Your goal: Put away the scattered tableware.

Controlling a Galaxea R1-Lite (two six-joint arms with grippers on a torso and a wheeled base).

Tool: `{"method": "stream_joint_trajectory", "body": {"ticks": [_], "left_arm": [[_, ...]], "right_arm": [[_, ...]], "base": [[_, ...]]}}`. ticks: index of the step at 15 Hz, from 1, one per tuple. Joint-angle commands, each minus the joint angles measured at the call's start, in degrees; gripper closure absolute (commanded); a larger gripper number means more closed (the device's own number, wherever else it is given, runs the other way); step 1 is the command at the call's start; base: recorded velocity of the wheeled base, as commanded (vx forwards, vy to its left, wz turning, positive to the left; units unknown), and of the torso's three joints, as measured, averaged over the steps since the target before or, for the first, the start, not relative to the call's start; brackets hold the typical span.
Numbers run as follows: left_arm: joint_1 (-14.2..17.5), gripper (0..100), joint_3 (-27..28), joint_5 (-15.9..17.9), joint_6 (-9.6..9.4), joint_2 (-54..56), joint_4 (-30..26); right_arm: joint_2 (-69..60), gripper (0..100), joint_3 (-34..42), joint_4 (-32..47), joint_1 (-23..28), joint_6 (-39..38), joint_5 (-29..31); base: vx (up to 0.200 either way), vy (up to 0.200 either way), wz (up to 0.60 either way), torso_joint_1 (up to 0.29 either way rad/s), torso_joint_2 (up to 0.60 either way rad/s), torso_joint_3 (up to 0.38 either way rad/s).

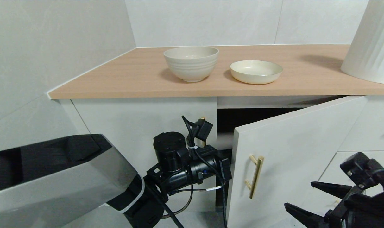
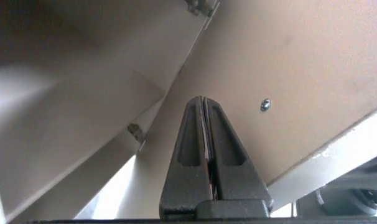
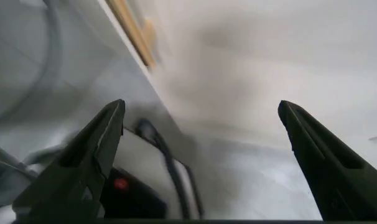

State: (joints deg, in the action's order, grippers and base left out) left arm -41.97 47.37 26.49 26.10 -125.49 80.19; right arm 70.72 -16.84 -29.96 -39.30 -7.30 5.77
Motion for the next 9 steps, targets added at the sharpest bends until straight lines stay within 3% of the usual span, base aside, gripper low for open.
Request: {"method": "stream_joint_trajectory", "body": {"ticks": [1, 5, 9], "left_arm": [[-1.0, 100, -1.1, 0.1, 0.0, 0.9, -0.5], [-2.1, 100, -1.4, 0.1, 0.0, 2.9, -3.0], [-2.2, 100, -1.2, 0.1, 0.0, 2.4, -3.0]], "right_arm": [[-2.3, 0, -0.8, 0.4, -1.2, -0.3, -0.1], [-3.1, 0, -0.8, 4.3, -3.9, -0.3, -0.8], [-4.4, 0, -1.4, 7.9, -3.9, -0.3, -3.9]], "base": [[0.0, 0.0, 0.0, 0.0, 0.0, 0.0], [0.0, 0.0, 0.0, 0.0, 0.0, 0.0], [-0.2, 0.0, 0.0, 0.004, 0.0, 0.004]]}}
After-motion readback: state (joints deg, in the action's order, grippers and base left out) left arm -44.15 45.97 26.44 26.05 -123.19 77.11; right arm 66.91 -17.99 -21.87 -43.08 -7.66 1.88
